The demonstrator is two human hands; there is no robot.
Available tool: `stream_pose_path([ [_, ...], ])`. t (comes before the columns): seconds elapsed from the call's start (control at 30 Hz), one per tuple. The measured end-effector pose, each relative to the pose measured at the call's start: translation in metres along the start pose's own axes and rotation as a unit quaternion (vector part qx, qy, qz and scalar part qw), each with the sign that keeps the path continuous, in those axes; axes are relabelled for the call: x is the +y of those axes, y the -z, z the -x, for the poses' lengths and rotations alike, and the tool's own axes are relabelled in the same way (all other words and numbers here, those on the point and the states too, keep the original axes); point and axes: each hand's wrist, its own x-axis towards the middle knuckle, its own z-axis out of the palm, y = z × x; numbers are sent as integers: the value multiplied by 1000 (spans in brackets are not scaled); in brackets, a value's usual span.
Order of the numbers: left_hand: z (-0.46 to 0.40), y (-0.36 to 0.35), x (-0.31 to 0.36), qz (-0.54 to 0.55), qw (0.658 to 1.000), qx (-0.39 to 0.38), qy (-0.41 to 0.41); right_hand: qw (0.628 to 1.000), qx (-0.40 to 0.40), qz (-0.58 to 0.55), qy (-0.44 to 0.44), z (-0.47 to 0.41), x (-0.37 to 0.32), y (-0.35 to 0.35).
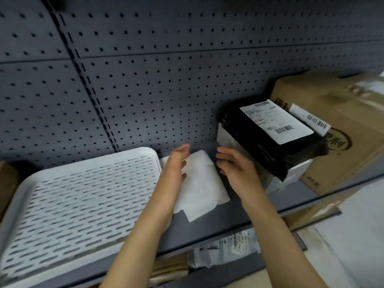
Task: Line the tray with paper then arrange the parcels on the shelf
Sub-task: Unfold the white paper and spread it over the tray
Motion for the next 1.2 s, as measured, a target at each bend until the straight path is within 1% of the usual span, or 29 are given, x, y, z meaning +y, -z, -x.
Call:
stream_pose_path([
  [0.07, -4, -6, -5, -31, 999, 3, 28, 999, 2, 39, -20, -4, 3, 2],
  [0.13, -5, -9, -11, -52, 998, -18, 42, 996, -13, 75, -48, -6, 7, 4],
  [0.27, -7, -12, -20, -68, 996, -19, 47, 982, -88, 127, -111, -12, 11, 2],
  [0.33, -8, -11, -23, -73, 996, -14, 42, 979, -94, 149, -100, -12, 13, -2],
  [0.37, -9, -11, -24, -75, 996, -16, 40, 981, -83, 154, -87, -13, 15, -5],
  [0.6, -2, -3, -18, -78, 996, -24, 46, 990, -38, 133, -18, -5, 2, -18],
  [0.67, 0, 3, -15, -55, 998, -10, 27, 993, -27, 112, 3, -1, -12, -18],
  [0.8, 3, 20, -5, 13, 999, 43, -16, 996, -17, 67, 62, 14, -50, -17],
  [0.87, 5, 31, -1, 37, 998, 55, -15, 996, -23, 28, 81, 23, -73, -18],
  [0.97, 12, 43, 8, 69, 997, 24, 0, 992, -51, -22, 116, 39, -104, -25],
  [1.03, 19, 48, 16, 127, 992, -17, 14, 987, -80, -44, 129, 51, -120, -33],
  [1.1, 28, 60, 24, 213, 975, -47, 42, 982, -111, -68, 137, 62, -133, -42],
  [1.2, 40, 87, 32, 327, 940, -62, 79, 971, -158, -93, 152, 75, -149, -59],
])
